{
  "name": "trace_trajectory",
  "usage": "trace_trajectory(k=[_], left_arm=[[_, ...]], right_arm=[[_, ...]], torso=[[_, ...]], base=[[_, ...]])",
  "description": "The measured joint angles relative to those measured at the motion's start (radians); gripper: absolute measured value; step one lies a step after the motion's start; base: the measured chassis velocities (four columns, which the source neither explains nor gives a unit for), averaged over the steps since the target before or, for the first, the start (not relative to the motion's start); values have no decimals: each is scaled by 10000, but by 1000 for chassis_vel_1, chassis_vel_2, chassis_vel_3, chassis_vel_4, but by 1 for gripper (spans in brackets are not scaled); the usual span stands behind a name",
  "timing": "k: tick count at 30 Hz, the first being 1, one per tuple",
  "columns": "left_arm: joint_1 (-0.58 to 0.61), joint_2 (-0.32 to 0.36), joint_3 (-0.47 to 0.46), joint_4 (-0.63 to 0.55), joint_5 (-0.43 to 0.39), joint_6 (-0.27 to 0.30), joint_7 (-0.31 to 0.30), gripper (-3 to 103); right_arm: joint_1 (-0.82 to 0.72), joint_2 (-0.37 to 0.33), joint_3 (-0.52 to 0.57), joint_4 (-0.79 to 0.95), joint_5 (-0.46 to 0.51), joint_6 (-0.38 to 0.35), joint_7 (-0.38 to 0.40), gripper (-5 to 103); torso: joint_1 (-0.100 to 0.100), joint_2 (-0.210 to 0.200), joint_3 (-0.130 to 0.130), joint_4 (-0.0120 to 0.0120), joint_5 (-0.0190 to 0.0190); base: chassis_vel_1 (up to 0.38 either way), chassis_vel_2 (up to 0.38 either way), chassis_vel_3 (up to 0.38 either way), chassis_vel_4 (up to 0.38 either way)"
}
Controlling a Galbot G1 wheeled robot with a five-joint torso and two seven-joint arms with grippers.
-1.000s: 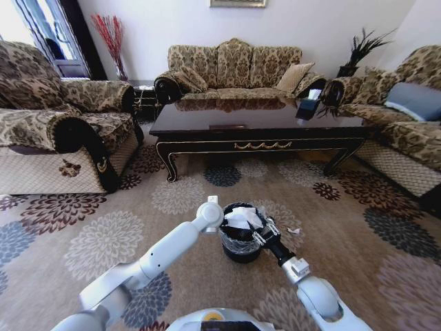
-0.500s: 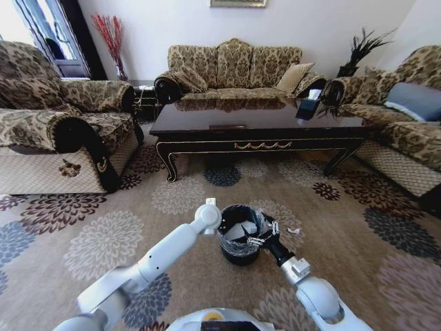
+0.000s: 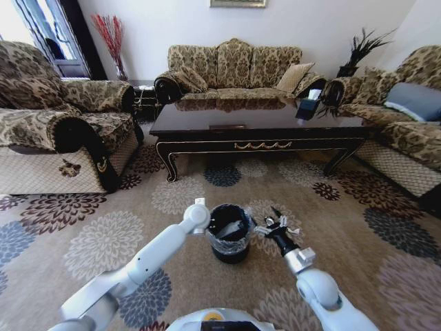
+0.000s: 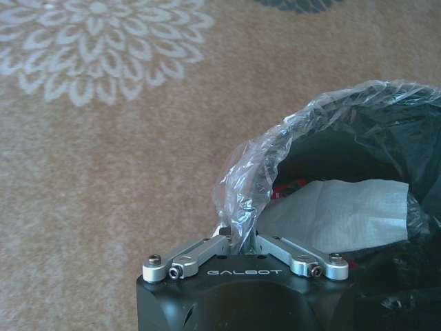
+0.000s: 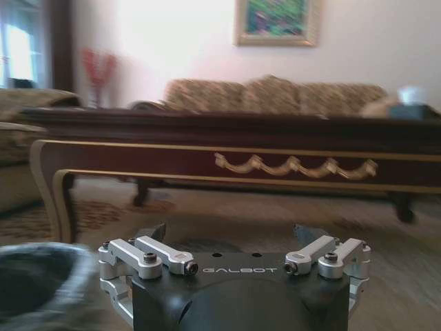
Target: Move to the front of the table and pick up the trash from the floor, then place it into the trash bin.
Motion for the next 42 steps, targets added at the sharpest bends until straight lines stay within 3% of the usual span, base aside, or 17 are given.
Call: trace_trajectory(k=[3,9,19,28,42], left_arm=[[188,191,-298,-164,-46,25,0,0],[444,453,-779,-487,-120,33,0,0],[1070,1016,-1637,-1206,-278,65,0,0],[1443,1139,-2031,-1449,-310,104,17,0],[1615,1196,-2284,-1577,-385,133,76,0]], right_arm=[[567,0,42,-892,697,-488,584,100],[1532,191,29,-3165,944,-601,763,100],[3726,1138,-24,-7938,559,226,628,100],[4597,1654,164,-10132,106,634,288,100],[5241,1847,388,-11290,89,708,350,100]], torso=[[0,0,0,0,-1],[0,1,1,-1,0],[0,0,0,0,-2],[0,0,0,-1,1],[-1,0,-2,-1,-1]], base=[[0,0,0,0],[0,0,0,0],[0,0,0,0],[0,0,0,0],[-8,7,5,-8]])
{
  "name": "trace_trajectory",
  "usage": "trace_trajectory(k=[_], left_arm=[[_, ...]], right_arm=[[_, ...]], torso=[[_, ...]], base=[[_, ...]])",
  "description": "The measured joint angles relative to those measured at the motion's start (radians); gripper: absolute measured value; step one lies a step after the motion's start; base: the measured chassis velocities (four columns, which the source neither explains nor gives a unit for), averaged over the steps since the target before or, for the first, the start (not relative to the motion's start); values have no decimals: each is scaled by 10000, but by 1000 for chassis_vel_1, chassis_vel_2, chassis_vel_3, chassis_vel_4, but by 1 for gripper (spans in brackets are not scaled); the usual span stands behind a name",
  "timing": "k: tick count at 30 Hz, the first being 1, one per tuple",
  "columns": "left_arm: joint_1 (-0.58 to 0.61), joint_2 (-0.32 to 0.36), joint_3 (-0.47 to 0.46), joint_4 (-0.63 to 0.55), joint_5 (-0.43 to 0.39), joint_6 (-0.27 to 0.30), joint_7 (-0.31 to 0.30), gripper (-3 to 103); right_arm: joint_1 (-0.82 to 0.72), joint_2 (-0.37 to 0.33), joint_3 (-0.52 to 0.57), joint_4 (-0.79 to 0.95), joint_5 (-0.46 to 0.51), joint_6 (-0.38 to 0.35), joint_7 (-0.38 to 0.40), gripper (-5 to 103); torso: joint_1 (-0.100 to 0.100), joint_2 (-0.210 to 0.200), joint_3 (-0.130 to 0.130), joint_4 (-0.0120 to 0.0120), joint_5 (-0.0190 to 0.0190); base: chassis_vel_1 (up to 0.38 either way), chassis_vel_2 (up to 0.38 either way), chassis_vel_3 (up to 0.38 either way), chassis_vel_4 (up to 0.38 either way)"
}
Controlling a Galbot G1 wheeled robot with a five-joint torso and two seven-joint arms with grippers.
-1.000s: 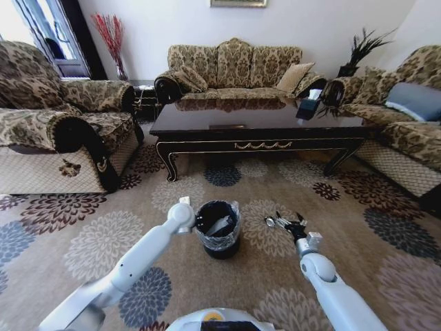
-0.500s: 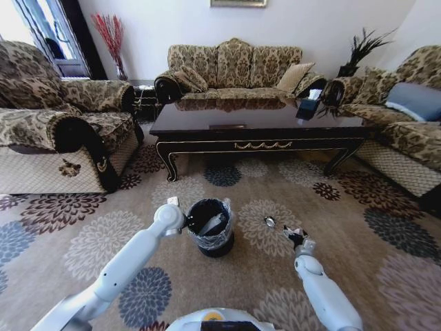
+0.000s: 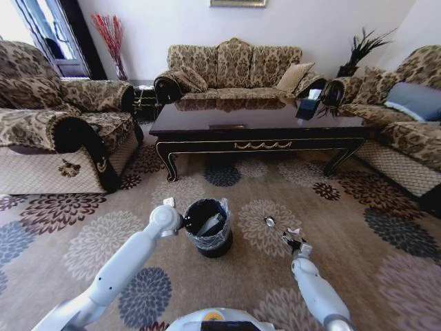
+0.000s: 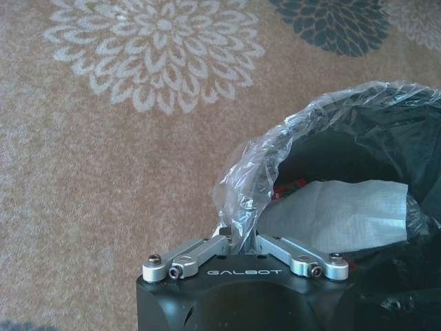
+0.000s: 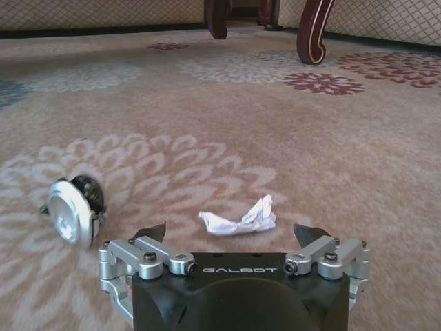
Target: Move to the front of the table and pick up the trash from the floor, then place it into the trash bin.
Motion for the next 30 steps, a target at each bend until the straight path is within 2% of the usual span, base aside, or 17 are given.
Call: trace_trajectory(k=[5,15,21,22,25,27,30], left_arm=[[104,61,-120,-118,-1,9,47,0],[227,183,-196,-360,-11,-11,76,0],[254,186,-202,-436,-14,-27,81,0],[260,185,-206,-447,-10,-32,82,0],[285,199,-212,-482,-4,-44,82,0],[293,211,-217,-504,-3,-48,81,0],[342,222,-227,-514,28,-57,82,0]], right_arm=[[319,-76,86,-493,-66,67,96,100],[869,6,524,-1490,-1157,100,364,100],[822,-32,665,-1570,-1185,-144,496,100],[779,-62,664,-1570,-1121,-211,490,103],[673,-109,635,-1560,-1082,-302,412,90],[635,-109,626,-1541,-1074,-310,394,90],[575,-79,601,-1475,-1049,-315,367,74]], torso=[[0,0,1,2,0],[0,0,0,2,3],[-1,0,0,-2,2],[0,0,0,-1,2],[0,0,1,-1,1],[0,0,0,-1,1],[0,0,0,1,2]], base=[[-106,108,121,-119],[-68,62,61,-53],[0,0,0,0],[0,0,0,0],[0,0,0,0],[0,0,0,0],[0,0,0,0]])
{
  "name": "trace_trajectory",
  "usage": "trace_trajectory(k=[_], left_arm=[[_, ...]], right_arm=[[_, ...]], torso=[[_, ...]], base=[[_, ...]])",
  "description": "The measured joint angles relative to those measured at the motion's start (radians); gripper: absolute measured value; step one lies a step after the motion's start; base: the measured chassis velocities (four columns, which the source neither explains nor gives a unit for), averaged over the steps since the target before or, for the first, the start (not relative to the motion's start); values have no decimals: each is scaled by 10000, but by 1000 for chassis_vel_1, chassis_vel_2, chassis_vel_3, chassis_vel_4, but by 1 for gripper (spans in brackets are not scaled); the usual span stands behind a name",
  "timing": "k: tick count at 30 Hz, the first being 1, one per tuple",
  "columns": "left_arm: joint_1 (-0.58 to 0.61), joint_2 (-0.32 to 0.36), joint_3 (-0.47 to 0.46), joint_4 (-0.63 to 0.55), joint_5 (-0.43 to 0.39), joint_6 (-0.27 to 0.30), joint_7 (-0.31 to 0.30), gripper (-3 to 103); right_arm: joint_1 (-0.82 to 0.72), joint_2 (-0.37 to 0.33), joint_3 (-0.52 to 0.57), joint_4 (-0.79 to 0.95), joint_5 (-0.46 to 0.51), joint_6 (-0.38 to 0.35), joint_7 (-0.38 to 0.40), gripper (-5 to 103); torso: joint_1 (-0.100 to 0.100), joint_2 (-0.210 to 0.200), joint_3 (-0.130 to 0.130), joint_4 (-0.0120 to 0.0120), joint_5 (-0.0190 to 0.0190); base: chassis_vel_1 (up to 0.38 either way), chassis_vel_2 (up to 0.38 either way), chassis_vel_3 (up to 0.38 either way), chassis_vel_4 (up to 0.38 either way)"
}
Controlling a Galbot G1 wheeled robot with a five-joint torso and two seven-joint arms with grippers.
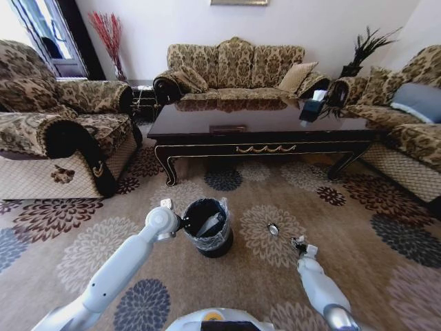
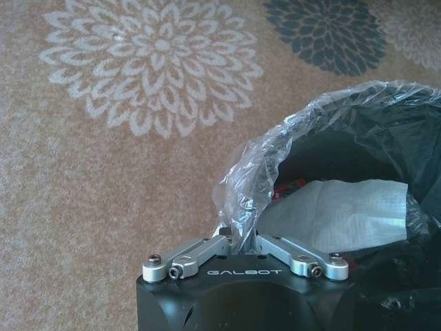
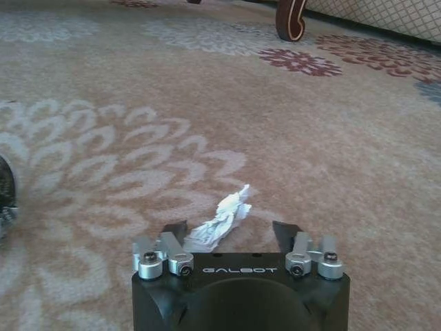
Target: Move to the front of the table and pick up the trash from the floor, then place it into the trash bin.
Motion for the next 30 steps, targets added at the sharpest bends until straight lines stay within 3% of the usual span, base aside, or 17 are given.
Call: trace_trajectory(k=[7,13,17,19,22,28,30], left_arm=[[129,-23,-69,-22,54,0,0,0],[142,-51,-85,10,100,0,0,0],[229,-76,-117,0,133,9,4,0],[232,-78,-117,-4,134,10,5,0],[218,-93,-82,-4,163,12,5,0],[179,-128,-19,-16,172,13,6,0],[176,-163,28,-37,198,9,2,0]], right_arm=[[-97,58,-73,218,-37,-1,23,47],[-172,75,-54,259,-379,7,111,30],[-327,71,-42,452,-474,21,137,9],[-345,63,-43,493,-473,22,139,9],[-491,-22,-69,811,-484,32,184,1],[-929,-162,-197,1774,-287,18,299,0],[-1352,-285,-297,2804,-87,-27,368,0]], torso=[[0,0,0,1,-1],[0,0,1,0,-1],[0,0,1,-1,0],[0,0,2,0,0],[0,-1,2,0,-1],[1,0,1,0,1],[0,0,2,0,0]], base=[[0,0,0,0],[0,0,0,0],[0,0,0,0],[0,0,0,0],[0,0,0,0],[0,0,0,0],[0,0,0,0]])
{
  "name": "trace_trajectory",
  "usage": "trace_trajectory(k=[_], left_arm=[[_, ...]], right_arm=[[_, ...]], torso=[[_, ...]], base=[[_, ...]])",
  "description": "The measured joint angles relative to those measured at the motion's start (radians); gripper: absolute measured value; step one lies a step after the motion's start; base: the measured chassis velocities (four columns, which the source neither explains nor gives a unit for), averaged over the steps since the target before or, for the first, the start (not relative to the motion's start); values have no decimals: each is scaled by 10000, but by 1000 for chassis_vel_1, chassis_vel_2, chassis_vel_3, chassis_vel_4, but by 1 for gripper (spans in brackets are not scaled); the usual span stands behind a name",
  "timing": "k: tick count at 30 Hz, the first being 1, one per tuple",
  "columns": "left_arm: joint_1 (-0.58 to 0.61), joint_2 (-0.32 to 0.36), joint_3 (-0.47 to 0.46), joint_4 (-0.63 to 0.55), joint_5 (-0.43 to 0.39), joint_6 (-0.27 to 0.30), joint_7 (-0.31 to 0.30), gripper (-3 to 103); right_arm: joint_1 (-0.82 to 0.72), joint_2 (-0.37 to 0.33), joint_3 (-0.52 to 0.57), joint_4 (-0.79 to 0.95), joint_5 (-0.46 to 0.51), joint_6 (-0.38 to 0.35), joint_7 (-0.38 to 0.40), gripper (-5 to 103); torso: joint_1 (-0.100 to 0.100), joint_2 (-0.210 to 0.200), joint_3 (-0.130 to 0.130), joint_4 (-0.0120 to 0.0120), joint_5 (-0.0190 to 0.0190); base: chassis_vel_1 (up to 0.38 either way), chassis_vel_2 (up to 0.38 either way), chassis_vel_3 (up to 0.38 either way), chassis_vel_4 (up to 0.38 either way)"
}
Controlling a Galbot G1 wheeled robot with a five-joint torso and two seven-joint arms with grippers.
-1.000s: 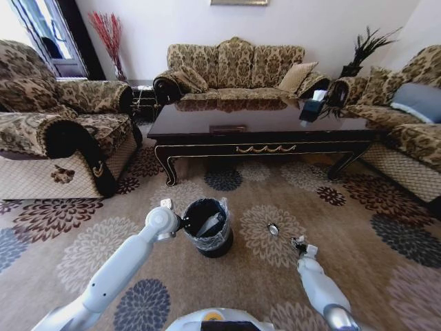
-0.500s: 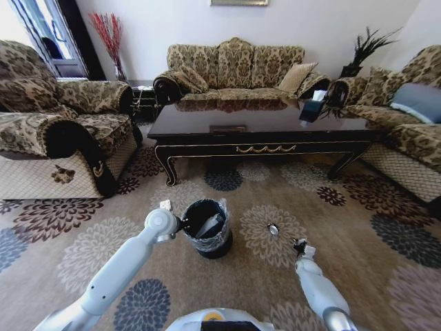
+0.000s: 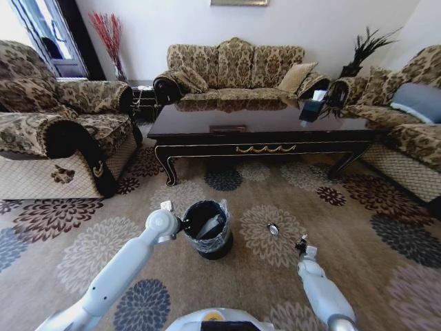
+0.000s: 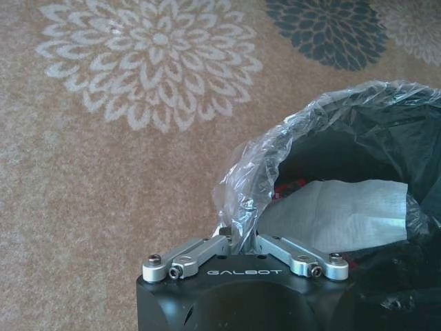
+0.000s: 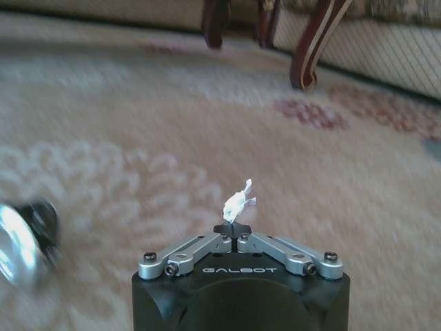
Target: Move to the front of the table and pick up the trash from the floor, then place it into the trash bin.
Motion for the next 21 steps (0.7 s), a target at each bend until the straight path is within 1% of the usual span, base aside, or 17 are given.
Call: trace_trajectory(k=[1,2,3,5,6,7,8,10,12,14,15,17,18,20,21], left_arm=[[22,-29,21,-13,23,-2,-2,0],[22,-29,21,-13,23,-2,-2,0],[40,-49,34,-21,34,-3,-3,0],[106,-111,82,-28,99,-4,-9,0],[122,-143,101,-29,121,-4,-14,0],[122,-143,101,-29,121,-4,-14,0],[128,-190,127,-29,146,-4,-20,0],[53,-286,274,-25,181,-11,-48,0],[14,-309,324,-18,190,-14,-53,0],[-103,-399,483,29,203,-33,-75,0],[-209,-472,628,75,241,-57,-93,0],[-329,-562,803,132,295,-84,-112,0],[-329,-562,803,132,295,-84,-112,0],[-485,-686,1090,234,356,-112,-126,0],[-542,-719,1198,270,373,-115,-126,0]], right_arm=[[-330,-84,-55,801,151,-42,41,0],[-330,-84,-55,801,151,-42,41,0],[-545,-132,-85,1332,246,-86,67,0],[-1250,-208,-173,3096,343,-72,91,0],[-1472,-229,-192,3621,233,-24,81,0],[-1472,-229,-192,3621,233,-24,81,0],[-1774,-264,-206,4229,27,23,61,0],[-2458,-306,-238,5400,-560,91,46,0],[-2603,-310,-248,5646,-663,102,46,0],[-3019,-319,-298,6376,-855,118,49,0],[-3332,-322,-350,7016,-972,119,54,0],[-3661,-345,-389,7714,-1076,118,51,0],[-3661,-345,-389,7714,-1076,118,51,0],[-4066,-437,-419,8606,-1170,116,13,0],[-4199,-480,-420,8908,-1198,113,-1,0]], torso=[[0,0,0,-1,0],[0,0,0,-1,0],[0,0,0,1,-2],[0,0,0,0,-2],[0,0,-1,2,0],[0,0,-1,2,0],[0,0,-1,6,-4],[-1,0,-1,1,-1],[0,0,-1,-1,1],[-1,0,-1,-3,0],[0,0,0,-3,0],[-1,0,-1,1,1],[-1,0,-1,1,1],[-1,1,-1,-2,-2],[-1,1,-1,1,-2]], base=[[0,0,0,0],[0,0,0,0],[0,0,0,0],[0,0,0,0],[0,0,0,0],[0,0,0,0],[0,0,0,0],[0,0,0,0],[0,0,0,0],[0,0,0,0],[0,0,0,0],[0,0,0,0],[0,0,0,0],[0,0,0,0],[0,0,0,0]])
